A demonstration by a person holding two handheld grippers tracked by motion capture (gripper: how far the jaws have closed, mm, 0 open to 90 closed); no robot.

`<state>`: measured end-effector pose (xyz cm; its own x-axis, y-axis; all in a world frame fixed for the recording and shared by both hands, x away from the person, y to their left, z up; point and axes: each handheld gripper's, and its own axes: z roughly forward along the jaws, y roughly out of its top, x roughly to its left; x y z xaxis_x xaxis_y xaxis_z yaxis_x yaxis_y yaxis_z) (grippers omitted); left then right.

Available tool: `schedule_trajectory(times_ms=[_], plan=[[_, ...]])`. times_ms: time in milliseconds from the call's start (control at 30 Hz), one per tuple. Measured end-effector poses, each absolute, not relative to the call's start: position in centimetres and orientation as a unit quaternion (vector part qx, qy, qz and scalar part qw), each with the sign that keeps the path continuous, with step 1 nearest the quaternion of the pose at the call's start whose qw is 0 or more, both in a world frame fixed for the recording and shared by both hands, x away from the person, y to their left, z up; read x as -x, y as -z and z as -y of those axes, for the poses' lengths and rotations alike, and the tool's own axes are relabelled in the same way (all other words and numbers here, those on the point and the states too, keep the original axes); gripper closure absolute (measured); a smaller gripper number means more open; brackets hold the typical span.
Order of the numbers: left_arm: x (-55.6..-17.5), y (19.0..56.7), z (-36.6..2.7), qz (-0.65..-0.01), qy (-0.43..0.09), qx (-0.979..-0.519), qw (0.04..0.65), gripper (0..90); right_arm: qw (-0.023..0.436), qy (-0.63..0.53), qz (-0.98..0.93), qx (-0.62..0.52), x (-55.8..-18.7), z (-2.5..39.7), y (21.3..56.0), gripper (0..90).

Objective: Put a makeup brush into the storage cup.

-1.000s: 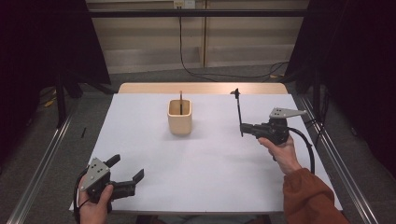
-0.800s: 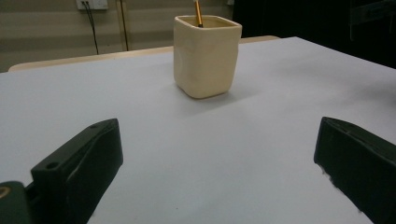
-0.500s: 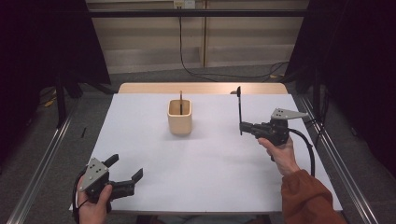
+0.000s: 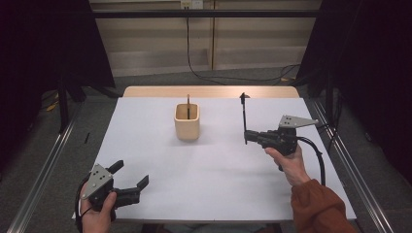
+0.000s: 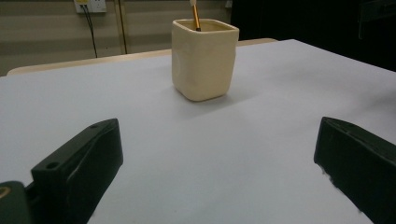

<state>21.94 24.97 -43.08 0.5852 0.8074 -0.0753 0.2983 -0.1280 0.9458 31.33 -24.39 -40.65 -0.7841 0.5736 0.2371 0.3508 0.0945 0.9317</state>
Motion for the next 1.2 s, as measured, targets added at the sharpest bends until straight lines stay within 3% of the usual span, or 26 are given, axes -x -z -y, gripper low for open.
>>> schedule_trajectory(times_ms=[1200], plan=[[-21.9,41.9,-22.8,-0.364,-0.233,-0.712,0.553,0.9,0.044,-0.6,-0.755,-0.261,-29.5,19.2,41.0,87.0]])
